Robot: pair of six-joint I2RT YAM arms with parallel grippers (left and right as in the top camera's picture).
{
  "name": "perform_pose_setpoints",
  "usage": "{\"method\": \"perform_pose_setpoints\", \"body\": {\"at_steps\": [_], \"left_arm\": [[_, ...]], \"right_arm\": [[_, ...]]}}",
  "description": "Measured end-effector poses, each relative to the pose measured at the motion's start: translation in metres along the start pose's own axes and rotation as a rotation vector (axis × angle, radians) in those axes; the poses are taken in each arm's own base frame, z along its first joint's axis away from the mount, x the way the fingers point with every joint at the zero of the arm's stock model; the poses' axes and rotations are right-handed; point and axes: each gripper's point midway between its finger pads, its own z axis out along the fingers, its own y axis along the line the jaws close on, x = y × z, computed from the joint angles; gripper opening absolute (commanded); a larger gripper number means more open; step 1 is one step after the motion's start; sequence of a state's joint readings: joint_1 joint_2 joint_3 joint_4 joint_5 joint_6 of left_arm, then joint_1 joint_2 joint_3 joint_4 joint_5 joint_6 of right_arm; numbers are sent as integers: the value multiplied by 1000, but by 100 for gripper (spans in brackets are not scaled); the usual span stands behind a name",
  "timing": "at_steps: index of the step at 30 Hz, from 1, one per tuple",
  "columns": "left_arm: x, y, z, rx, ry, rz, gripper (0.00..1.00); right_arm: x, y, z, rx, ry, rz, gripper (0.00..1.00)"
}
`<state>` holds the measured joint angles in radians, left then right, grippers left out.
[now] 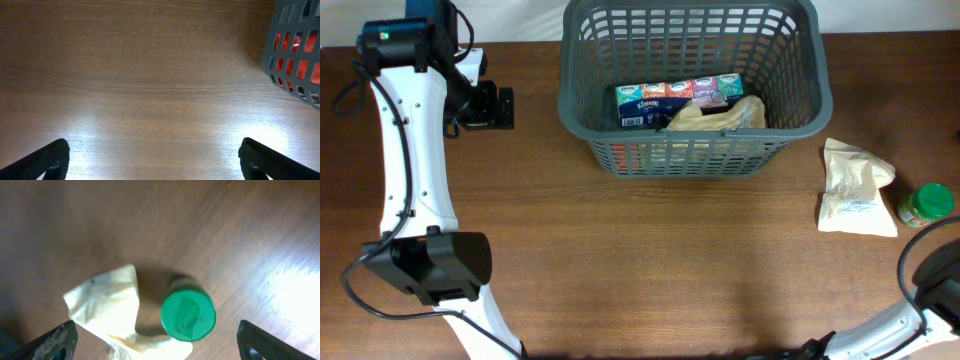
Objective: Pack container
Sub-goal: 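Lower the right gripper over the green-lidded jar and grasp it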
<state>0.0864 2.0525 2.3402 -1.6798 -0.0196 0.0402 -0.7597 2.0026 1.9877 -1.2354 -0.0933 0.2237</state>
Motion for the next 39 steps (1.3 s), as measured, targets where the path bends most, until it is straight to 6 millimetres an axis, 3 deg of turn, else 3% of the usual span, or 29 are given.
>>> {"method": "perform_pose_setpoints", "body": {"at_steps": [5, 11, 21, 27, 35, 39], "left_arm": [[0, 0, 0, 0, 0, 0, 99], [0, 0, 0, 0, 0, 0, 99], [0, 0, 0, 0, 0, 0, 99], [0, 0, 0, 0, 0, 0, 99], [0, 0, 0, 0, 0, 0, 99], [0, 0, 0, 0, 0, 0, 99]], "right_arm": [[16, -5, 9, 19, 80, 7, 99], [17, -7, 13, 33, 82, 14, 99], [42, -24, 65, 76, 135, 24, 99], [47, -26, 82, 76, 126, 25, 99], [73, -36, 109, 94, 175, 29, 99], [72, -39, 111, 110, 161, 27, 99]]}}
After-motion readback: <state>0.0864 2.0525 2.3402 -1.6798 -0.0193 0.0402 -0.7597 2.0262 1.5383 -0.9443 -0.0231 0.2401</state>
